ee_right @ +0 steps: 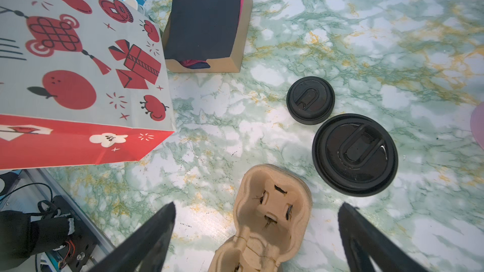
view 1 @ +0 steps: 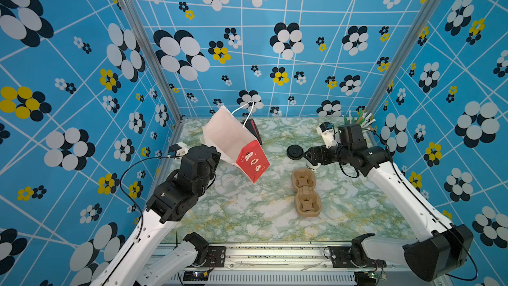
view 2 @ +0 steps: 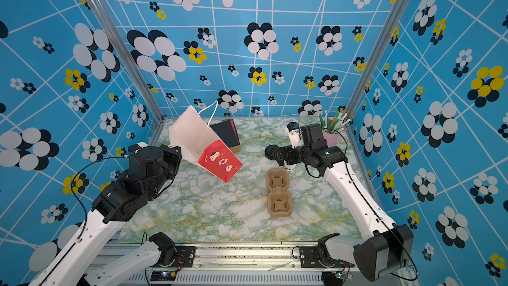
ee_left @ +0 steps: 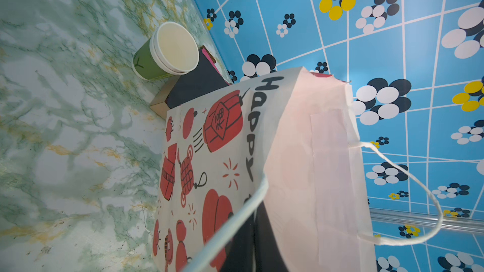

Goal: Pack a coffee takeout order
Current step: Place the takeout bag at the center of the table.

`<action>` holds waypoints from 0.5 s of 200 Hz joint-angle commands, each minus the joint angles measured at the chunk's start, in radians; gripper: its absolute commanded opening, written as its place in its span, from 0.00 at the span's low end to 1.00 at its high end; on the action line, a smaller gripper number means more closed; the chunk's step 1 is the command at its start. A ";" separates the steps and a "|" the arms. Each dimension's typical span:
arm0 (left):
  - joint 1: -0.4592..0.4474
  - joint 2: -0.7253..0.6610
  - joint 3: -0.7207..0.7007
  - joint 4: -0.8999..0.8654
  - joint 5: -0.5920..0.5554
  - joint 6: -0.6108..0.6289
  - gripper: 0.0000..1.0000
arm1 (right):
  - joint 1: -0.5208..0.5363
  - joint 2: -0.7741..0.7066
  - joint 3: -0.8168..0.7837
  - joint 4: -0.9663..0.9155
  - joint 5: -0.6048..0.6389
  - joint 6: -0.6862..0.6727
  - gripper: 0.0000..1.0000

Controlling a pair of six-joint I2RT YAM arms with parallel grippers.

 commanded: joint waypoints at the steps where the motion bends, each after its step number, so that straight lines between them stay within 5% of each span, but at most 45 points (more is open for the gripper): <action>1: -0.038 -0.001 -0.008 0.017 -0.027 -0.041 0.00 | 0.009 -0.031 -0.018 0.006 -0.006 -0.004 0.99; 100: -0.208 0.005 -0.160 0.001 -0.141 -0.255 0.00 | 0.009 -0.053 -0.055 0.003 -0.002 -0.012 0.99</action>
